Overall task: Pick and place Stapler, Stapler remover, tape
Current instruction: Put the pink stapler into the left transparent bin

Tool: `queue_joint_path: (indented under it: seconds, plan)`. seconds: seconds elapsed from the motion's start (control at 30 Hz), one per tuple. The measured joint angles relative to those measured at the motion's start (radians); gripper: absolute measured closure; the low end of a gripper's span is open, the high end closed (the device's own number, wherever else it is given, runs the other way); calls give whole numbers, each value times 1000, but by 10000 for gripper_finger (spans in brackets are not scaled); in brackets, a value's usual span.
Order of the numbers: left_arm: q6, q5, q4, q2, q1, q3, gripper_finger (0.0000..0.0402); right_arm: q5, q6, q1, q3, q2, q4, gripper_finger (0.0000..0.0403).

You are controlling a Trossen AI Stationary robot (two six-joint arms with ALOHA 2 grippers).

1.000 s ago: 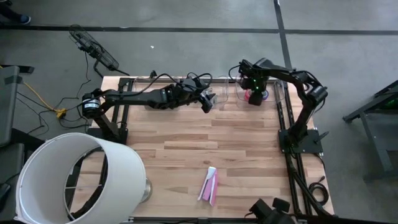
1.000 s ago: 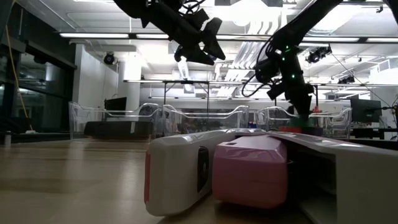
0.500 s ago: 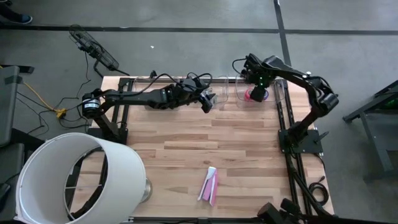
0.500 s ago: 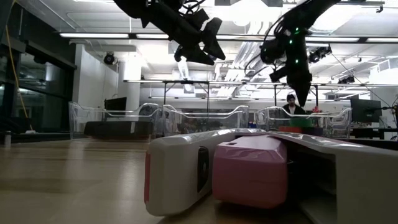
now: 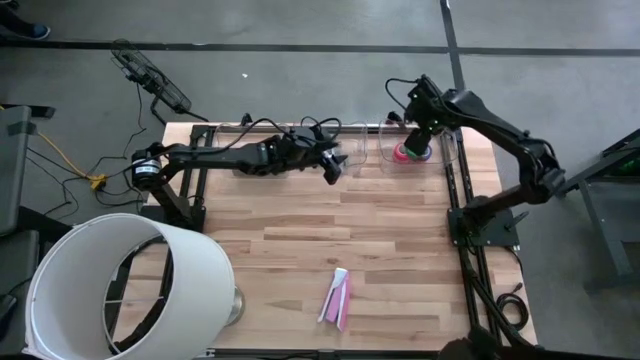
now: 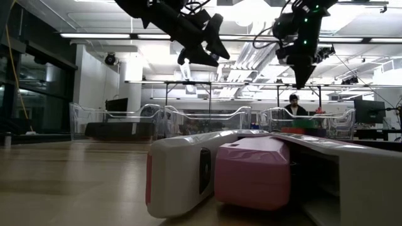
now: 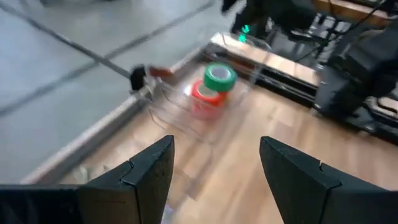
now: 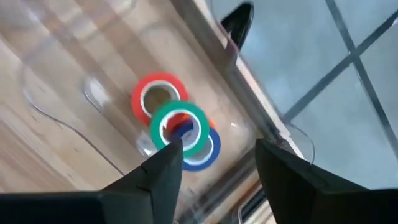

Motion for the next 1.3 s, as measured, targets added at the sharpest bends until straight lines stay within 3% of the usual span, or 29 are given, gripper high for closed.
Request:
queue_joint_path:
  seconds: [0.13,0.37,0.47,0.67,0.93,1.03,1.3]
  plan:
    - [-87,38,-81,-22,0,0,167,-44,14,0,0,-37,30,184]
    - [-284,58,-364,-72,0,58,167,-109,16,0,0,-52,64,127]
    - [-358,69,-538,-71,0,132,167,-112,8,0,0,-52,76,115]
    - [-488,126,-691,-69,0,194,141,-121,-20,0,0,-52,89,111]
    - [-665,271,-808,-59,-32,200,60,-191,-22,0,0,-52,144,111]
    - [-727,313,-817,-53,-63,201,56,-210,-22,1,0,-52,148,111]
    - [-811,258,-825,-28,-146,199,55,-240,-39,1,-1,-70,166,111]
